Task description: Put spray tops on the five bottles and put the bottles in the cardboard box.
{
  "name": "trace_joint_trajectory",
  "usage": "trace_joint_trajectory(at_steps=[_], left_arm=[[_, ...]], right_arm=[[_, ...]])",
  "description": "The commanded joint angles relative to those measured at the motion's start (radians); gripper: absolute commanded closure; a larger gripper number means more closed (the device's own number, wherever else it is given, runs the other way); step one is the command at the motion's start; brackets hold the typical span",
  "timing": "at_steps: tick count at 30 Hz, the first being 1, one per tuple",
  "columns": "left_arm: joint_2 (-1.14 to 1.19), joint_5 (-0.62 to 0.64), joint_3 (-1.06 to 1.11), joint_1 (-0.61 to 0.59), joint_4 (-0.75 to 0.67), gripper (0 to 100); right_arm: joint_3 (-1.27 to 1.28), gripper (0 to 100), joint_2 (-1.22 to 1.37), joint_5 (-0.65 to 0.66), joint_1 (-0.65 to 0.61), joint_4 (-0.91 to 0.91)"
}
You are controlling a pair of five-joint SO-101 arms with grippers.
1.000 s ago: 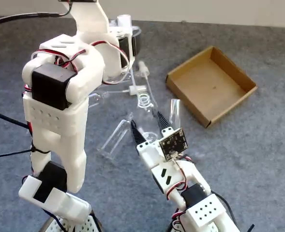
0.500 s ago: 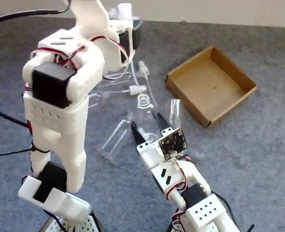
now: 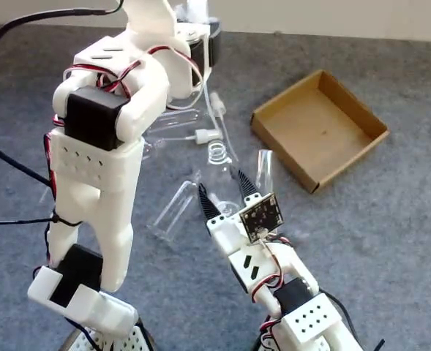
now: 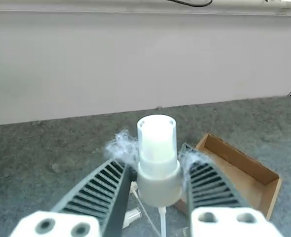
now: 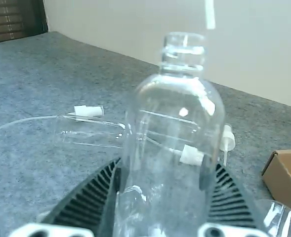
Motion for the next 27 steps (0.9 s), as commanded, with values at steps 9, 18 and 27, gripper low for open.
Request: trace_joint_trajectory(at_steps=[9,18,27], left_arm=[[-0.048,-0.018,0.067,-0.015,-0.025,95],[-0.048,-0.02,0.068,-0.022,-0.025,95],[-0.038,-0.02,0.073,-0.048,-0.032,94]], right_arm=[[0.105,82.8,-0.012,0.014,-0.012,0.002],[0.105,82.8,-0.012,0.014,-0.012,0.002],[0.105,82.8,-0.012,0.014,-0.012,0.002]])
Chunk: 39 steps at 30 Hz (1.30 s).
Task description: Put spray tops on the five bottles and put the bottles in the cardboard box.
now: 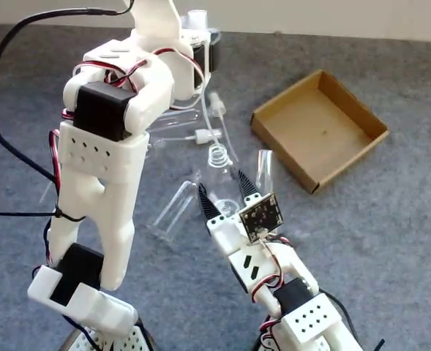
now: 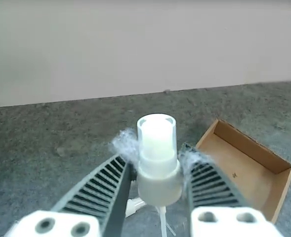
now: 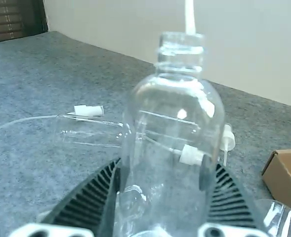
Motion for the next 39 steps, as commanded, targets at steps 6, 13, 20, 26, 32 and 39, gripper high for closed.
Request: trace_joint_trajectory(at_steps=[6,13,20,26,32,39], left_arm=[[-0.048,-0.02,-0.004,-0.042,-0.023,94],[-0.047,-0.012,-0.002,0.021,0.002,95],[-0.047,-0.012,-0.004,0.131,0.098,95],[-0.051,-0.012,-0.01,0.185,0.189,95],[-0.097,-0.012,-0.019,0.236,0.236,95],[-0.153,-0.012,-0.013,0.266,0.318,95]], right_arm=[[0.105,82.8,-0.012,0.014,-0.012,0.002],[0.105,82.8,-0.012,0.014,-0.012,0.002],[0.105,82.8,-0.012,0.014,-0.012,0.002],[0.105,82.8,-0.012,0.014,-0.012,0.002],[0.105,82.8,-0.012,0.014,-0.01,0.004],[0.105,82.8,-0.008,0.014,-0.01,0.004]])
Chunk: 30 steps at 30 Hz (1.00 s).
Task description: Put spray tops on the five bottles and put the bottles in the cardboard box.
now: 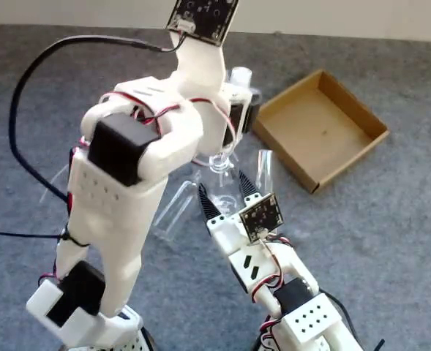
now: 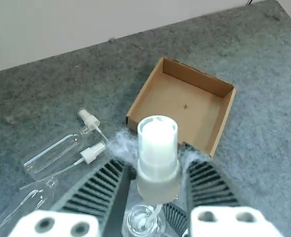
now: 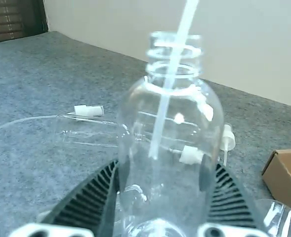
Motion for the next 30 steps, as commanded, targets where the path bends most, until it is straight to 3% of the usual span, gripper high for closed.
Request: trace_joint_trajectory(at_steps=[1,10,17,30], left_arm=[[-0.05,-0.009,-0.013,0.024,0.069,95],[-0.056,-0.017,0.15,0.022,0.084,95],[-0.058,-0.017,0.283,0.022,-0.009,95],[-0.059,-0.018,0.305,-0.016,-0.006,95]], right_arm=[[0.105,82.8,-0.008,0.014,-0.01,0.002],[0.105,82.8,-0.012,0.014,-0.01,0.031],[0.105,82.8,-0.012,0.014,-0.01,0.035],[0.105,82.8,-0.012,0.014,-0.01,0.035]])
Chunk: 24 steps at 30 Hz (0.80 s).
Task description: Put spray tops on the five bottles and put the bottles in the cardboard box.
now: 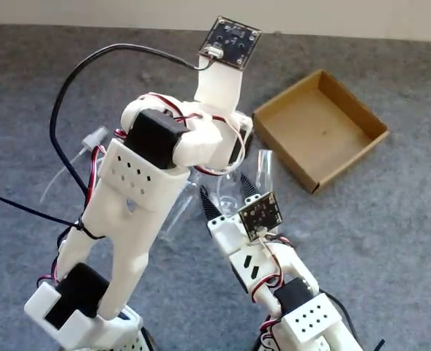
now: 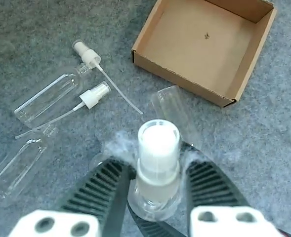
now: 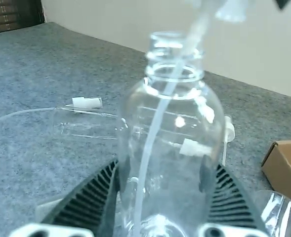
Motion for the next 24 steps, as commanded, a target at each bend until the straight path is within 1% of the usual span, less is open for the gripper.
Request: trace_joint_trajectory(at_steps=[1,9,14,19,24], left_arm=[[-0.045,-0.012,-0.002,-0.021,-0.011,95],[-0.148,-0.012,0.001,-0.015,-0.011,95],[-0.2,-0.014,0.142,-0.012,-0.021,95],[-0.303,-0.014,0.332,-0.021,-0.164,95],[-0.458,-0.014,0.578,-0.021,-0.35,95]], right_arm=[[0.105,82.8,-0.013,0.015,-0.012,0.004],[0.105,82.8,-0.013,0.015,-0.012,0.008],[0.105,82.8,-0.013,0.015,-0.012,0.008],[0.105,82.8,-0.013,0.015,-0.012,0.008],[0.105,82.8,-0.013,0.015,-0.012,0.008]])
